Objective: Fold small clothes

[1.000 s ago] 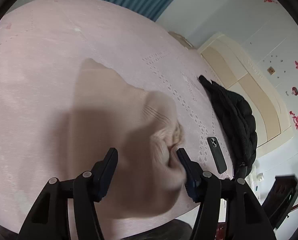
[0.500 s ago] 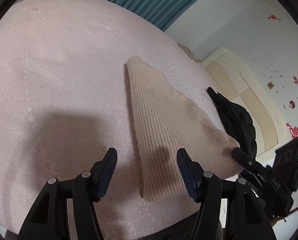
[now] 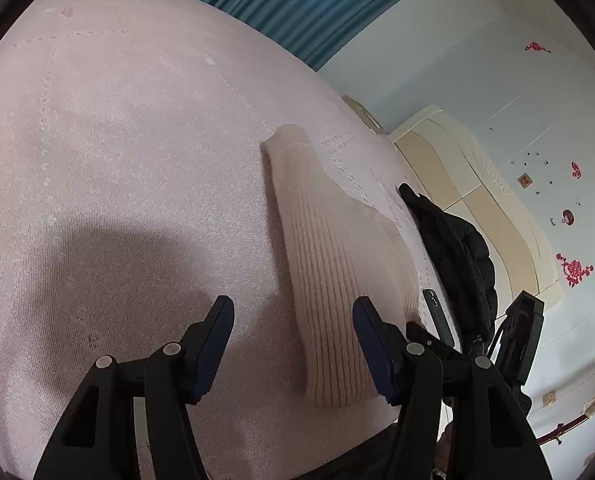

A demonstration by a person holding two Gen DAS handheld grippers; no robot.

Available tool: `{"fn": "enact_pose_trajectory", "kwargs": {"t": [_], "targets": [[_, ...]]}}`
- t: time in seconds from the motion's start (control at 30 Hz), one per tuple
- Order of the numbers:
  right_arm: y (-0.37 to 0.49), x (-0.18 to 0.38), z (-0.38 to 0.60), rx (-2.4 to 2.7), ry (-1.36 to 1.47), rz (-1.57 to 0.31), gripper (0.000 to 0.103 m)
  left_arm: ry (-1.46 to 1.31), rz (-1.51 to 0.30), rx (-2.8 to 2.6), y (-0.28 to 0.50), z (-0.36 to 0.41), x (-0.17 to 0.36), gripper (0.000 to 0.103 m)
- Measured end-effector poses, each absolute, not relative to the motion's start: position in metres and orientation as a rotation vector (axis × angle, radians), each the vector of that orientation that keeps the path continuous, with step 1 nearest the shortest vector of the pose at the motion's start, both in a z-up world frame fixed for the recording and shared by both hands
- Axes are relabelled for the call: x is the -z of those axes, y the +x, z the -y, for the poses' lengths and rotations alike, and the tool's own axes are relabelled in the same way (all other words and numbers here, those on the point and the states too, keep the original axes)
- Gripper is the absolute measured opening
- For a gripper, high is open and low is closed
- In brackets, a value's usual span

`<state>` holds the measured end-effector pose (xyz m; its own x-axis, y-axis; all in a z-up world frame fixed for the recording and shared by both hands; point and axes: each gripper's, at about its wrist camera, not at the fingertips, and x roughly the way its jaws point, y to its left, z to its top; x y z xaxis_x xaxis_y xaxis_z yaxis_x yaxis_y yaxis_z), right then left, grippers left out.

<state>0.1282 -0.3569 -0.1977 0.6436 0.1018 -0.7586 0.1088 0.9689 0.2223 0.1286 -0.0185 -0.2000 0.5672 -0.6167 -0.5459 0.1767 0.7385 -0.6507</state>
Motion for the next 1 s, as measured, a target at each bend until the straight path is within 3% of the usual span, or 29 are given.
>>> {"fn": "enact_pose_trajectory", "kwargs": {"t": [0.03, 0.13, 0.2, 0.33, 0.4, 0.43, 0.57, 0.7, 0.8, 0.87, 1.0], "targets": [[0.125, 0.193, 0.355, 0.003, 0.246, -0.864, 0.01, -0.582, -0.85, 0.495, 0.129, 0.018, 0.201, 0.059], [0.123, 0.173, 0.349, 0.02, 0.188, -0.806, 0.036, -0.581, -0.852, 0.489, 0.129, 0.018, 0.202, 0.059], [0.132, 0.164, 0.352, 0.022, 0.208, -0.766, 0.04, -0.574, -0.853, 0.486, 0.129, 0.018, 0.202, 0.059], [0.164, 0.166, 0.354, -0.013, 0.282, -0.784, 0.04, -0.574, -0.866, 0.475, 0.132, 0.02, 0.205, 0.059], [0.179, 0.172, 0.351, -0.01, 0.277, -0.834, 0.014, -0.578, -0.868, 0.468, 0.134, 0.02, 0.206, 0.059], [0.182, 0.169, 0.349, -0.033, 0.254, -0.823, 0.012, -0.584, -0.871, 0.467, 0.135, 0.02, 0.207, 0.059], [0.154, 0.138, 0.353, -0.124, 0.159, -0.584, 0.009, -0.633, -0.897, 0.473, 0.141, 0.016, 0.214, 0.059], [0.183, 0.179, 0.373, 0.019, 0.183, -0.783, 0.009, -0.649, -0.9, 0.474, 0.144, 0.014, 0.218, 0.059], [0.179, 0.184, 0.38, 0.062, 0.182, -0.787, 0.024, -0.636, -0.9, 0.475, 0.142, 0.018, 0.218, 0.059], [0.174, 0.18, 0.387, 0.033, 0.235, -0.793, 0.049, -0.611, -0.892, 0.475, 0.142, 0.021, 0.215, 0.059], [0.173, 0.189, 0.403, -0.102, 0.438, -0.853, 0.056, -0.567, -0.88, 0.473, 0.139, 0.023, 0.213, 0.059]]}}
